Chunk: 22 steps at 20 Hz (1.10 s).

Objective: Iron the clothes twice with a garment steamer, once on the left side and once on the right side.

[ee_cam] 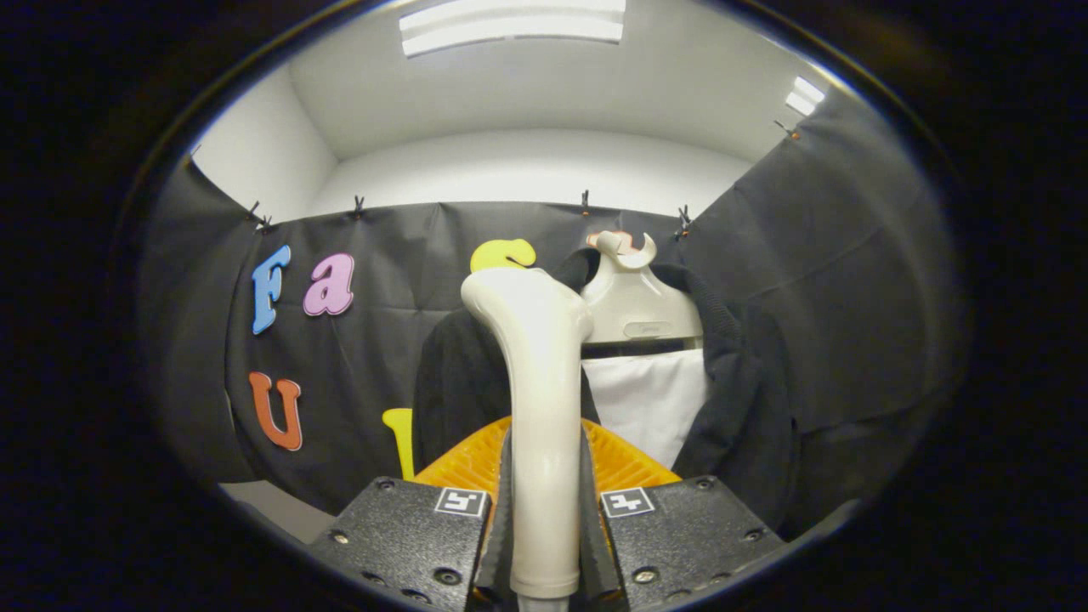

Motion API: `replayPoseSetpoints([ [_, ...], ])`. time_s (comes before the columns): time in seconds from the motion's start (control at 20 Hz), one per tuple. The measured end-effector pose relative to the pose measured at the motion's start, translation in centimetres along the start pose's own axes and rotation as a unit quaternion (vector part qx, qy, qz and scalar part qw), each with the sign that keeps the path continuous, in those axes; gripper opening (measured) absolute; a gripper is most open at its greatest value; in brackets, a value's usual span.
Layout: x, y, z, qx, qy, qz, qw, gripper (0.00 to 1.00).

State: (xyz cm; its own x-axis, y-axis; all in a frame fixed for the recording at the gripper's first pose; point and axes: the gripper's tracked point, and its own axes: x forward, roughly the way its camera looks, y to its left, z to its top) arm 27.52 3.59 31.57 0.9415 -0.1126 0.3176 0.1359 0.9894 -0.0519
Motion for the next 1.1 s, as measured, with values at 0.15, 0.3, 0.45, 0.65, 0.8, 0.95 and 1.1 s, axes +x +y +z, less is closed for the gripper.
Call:
replayPoseSetpoints([
  [0.15,-0.5,0.4,-0.3,-0.007,0.0,0.001,1.0,0.36],
  [0.3,-2.3,0.6,-2.8,0.011,0.035,0.004,0.999,0.36],
  [0.45,-3.9,-0.4,-4.4,-0.006,0.047,-0.002,0.999,0.36],
  [0.65,-5.0,-1.0,-6.8,-0.006,0.075,-0.01,0.997,0.36],
  [0.8,-5.7,-1.8,-8.4,-0.006,0.096,-0.019,0.995,0.36],
  [0.95,-6.2,-2.2,-9.7,-0.007,0.11,-0.025,0.994,0.36],
  [1.1,-7.0,-2.7,-11.4,-0.001,0.123,-0.028,0.992,0.36],
])
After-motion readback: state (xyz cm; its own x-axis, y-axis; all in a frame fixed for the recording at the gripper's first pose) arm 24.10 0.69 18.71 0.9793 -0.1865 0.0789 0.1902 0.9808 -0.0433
